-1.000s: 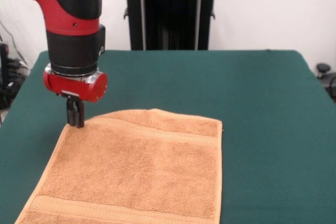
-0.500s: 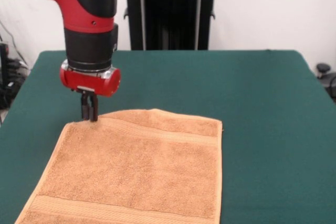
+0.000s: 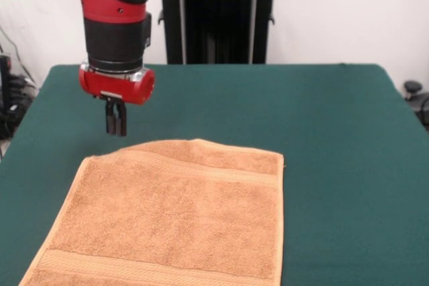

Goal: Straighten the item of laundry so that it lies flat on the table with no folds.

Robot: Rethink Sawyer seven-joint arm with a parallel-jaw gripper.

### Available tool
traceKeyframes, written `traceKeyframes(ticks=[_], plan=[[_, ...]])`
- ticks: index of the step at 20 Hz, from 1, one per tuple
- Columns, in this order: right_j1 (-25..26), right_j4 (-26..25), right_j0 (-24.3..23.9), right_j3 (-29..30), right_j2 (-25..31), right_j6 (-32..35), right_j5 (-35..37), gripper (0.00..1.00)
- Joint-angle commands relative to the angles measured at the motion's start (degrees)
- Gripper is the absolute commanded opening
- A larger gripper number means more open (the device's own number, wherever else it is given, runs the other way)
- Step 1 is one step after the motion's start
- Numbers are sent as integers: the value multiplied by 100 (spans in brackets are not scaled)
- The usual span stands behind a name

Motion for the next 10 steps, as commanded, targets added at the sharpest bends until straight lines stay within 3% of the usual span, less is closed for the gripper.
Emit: traceKeyframes(ticks=[1,10], plan=[[371,-284,45,497,240,571,-374,0],[1030,-344,229,94,118,764,-1088,0]])
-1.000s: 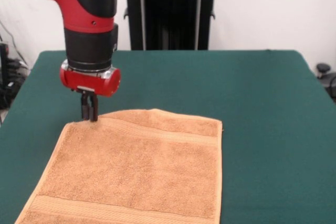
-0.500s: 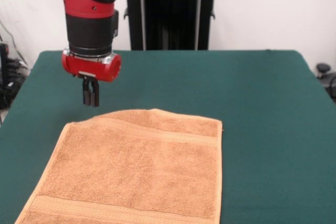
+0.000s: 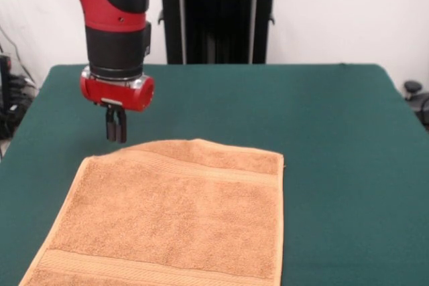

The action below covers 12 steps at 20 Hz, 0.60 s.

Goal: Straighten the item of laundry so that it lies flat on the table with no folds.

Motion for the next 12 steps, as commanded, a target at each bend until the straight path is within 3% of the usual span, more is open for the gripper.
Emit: traceKeyframes(ticks=[1,12], plan=[[876,-217,304,24,107,789,-725,0],[1384,-60,395,-400,165,747,-1003,0]])
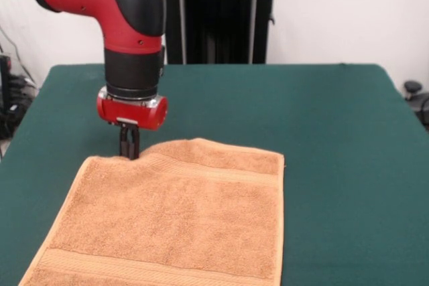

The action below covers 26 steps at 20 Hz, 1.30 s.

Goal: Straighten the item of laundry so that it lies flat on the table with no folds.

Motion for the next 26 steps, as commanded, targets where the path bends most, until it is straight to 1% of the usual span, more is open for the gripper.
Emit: traceKeyframes(ticks=[1,7,8,13,18,23,26], plan=[[1002,-31,222,-375,244,732,-358,0],[1073,-135,247,-492,189,669,-521,0],[1074,-140,255,-500,177,672,-547,100],[1045,-164,238,-475,189,639,-517,100],[1073,-199,97,-472,380,574,-476,100],[1116,-118,181,-501,321,685,-570,100],[1109,-127,135,-497,366,647,-501,100]])
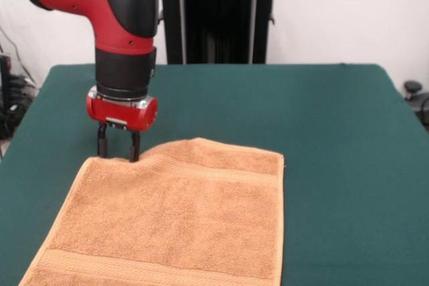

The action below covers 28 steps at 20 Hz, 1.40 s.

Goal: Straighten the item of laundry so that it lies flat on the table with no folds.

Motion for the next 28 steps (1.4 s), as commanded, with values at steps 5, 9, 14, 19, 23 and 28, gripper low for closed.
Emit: traceKeyframes(ticks=[5,9,14,19,23,28], plan=[[1005,-67,233,-364,340,704,-396,100],[766,-21,290,-184,175,754,-227,100],[558,-369,-71,121,385,583,-503,100],[532,-875,-162,156,203,615,-1354,0],[490,-1104,-411,207,345,600,-1318,0],[479,-1156,-537,230,468,649,-1133,0]])
